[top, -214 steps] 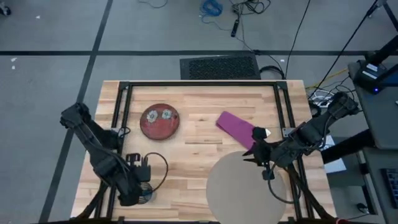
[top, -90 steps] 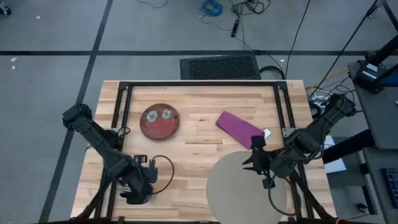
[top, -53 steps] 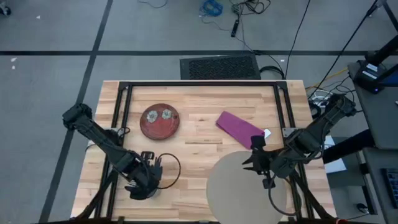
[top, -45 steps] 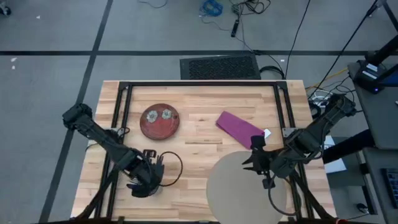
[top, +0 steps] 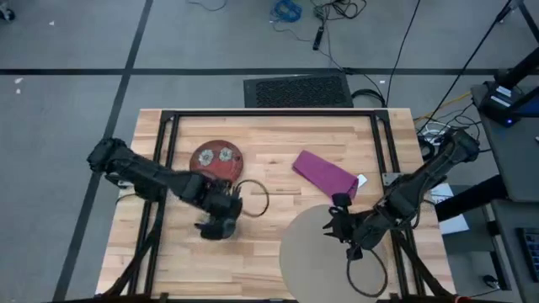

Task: Set table place
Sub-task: Move the blue cup to the top left of the table

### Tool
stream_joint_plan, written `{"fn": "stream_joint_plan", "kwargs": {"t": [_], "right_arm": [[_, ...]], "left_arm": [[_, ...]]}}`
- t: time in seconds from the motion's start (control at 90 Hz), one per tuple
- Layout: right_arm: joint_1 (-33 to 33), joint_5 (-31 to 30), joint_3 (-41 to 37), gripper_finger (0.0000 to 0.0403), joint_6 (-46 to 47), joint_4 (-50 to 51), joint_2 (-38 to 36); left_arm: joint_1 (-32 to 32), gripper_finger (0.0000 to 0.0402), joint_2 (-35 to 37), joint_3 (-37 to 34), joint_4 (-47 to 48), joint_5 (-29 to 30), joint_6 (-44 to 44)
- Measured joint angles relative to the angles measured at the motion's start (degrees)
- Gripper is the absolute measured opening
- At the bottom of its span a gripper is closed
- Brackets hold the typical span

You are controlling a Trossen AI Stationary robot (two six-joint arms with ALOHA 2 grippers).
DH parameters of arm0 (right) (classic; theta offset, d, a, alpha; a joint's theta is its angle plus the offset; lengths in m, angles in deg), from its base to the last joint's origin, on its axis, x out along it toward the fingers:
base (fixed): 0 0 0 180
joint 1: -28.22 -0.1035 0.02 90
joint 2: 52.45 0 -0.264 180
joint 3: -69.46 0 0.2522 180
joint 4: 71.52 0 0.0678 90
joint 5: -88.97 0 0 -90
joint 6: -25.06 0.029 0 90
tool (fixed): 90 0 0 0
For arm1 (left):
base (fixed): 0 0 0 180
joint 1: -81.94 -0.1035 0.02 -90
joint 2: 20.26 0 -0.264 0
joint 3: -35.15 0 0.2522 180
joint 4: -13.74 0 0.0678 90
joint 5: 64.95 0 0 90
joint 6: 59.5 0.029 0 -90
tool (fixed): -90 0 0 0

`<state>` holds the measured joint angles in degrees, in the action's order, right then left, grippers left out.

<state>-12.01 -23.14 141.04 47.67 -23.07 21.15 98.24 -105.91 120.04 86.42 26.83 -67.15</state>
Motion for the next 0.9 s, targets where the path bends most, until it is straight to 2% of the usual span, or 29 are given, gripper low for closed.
{"fn": "stream_joint_plan", "kwargs": {"t": [0.433,0.633,0.744,0.9], "right_arm": [[-2.7,-0.2,-10.4,0.0059,4.2,-14.3,0.0],[-2.6,-0.7,-12.4,0.0059,3.9,-18.9,0.3],[-2.6,-0.8,-13.2,0.0059,3.7,-20.7,0.5],[-2.6,-2.0,-14.0,0.0059,3.4,-23.3,2.1]], "left_arm": [[-16.6,0.0000,0.0,0.0,-8.0,-5.0,12.3],[-22.4,0.0000,-4.6,0.7,-10.6,-7.7,15.8],[-24.5,0.0000,-8.6,4.1,-9.3,-9.3,18.9],[-26.9,0.0000,-14.3,14.1,-6.3,-8.1,24.3]]}}
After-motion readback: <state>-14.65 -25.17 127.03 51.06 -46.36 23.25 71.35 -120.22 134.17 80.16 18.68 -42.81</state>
